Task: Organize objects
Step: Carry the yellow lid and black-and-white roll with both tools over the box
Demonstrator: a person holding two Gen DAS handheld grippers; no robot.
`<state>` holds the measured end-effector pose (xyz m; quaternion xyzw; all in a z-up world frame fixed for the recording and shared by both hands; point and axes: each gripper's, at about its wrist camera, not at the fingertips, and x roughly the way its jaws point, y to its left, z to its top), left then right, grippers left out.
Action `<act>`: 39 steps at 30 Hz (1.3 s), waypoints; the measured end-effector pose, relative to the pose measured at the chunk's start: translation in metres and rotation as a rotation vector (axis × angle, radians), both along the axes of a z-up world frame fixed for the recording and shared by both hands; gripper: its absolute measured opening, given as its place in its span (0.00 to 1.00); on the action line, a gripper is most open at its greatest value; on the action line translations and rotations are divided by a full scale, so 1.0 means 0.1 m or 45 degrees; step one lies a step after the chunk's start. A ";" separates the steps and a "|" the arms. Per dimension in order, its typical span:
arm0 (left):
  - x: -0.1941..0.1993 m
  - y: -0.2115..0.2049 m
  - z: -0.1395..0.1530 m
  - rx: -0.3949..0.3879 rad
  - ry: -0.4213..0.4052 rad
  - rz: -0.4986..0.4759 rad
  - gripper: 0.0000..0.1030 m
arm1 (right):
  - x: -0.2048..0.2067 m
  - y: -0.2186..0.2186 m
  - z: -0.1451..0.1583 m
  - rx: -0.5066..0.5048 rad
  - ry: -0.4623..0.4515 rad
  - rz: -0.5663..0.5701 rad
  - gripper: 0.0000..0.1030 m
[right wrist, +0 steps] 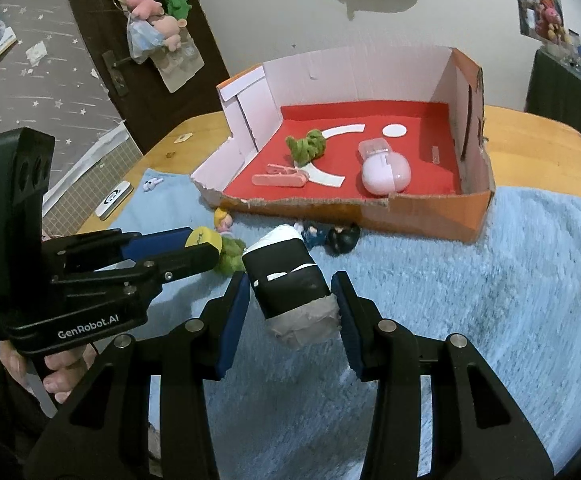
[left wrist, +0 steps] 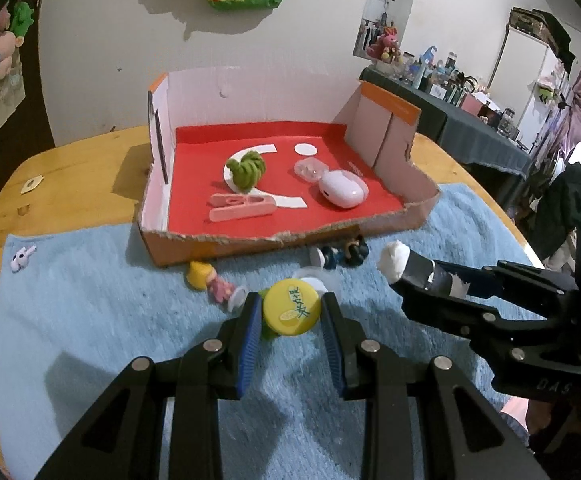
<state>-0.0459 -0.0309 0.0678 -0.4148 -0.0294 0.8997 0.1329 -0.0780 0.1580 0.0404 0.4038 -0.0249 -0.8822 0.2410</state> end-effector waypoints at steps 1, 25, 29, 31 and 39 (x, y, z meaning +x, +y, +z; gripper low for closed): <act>-0.01 0.00 0.00 -0.001 0.001 0.000 0.31 | -0.01 0.00 0.01 0.003 0.003 0.001 0.40; -0.52 -0.07 0.23 0.002 0.025 -0.014 0.31 | -0.45 -0.07 0.21 0.067 0.031 0.028 0.40; -0.61 -0.07 0.22 -0.002 0.013 -0.015 0.31 | -0.56 -0.08 0.22 0.097 0.023 0.035 0.40; -0.66 -0.08 0.22 0.001 0.004 -0.016 0.31 | -0.61 -0.10 0.21 0.112 0.018 0.031 0.40; -0.83 -0.08 0.19 -0.031 -0.015 -0.017 0.31 | -0.81 -0.12 0.17 0.130 -0.009 0.044 0.40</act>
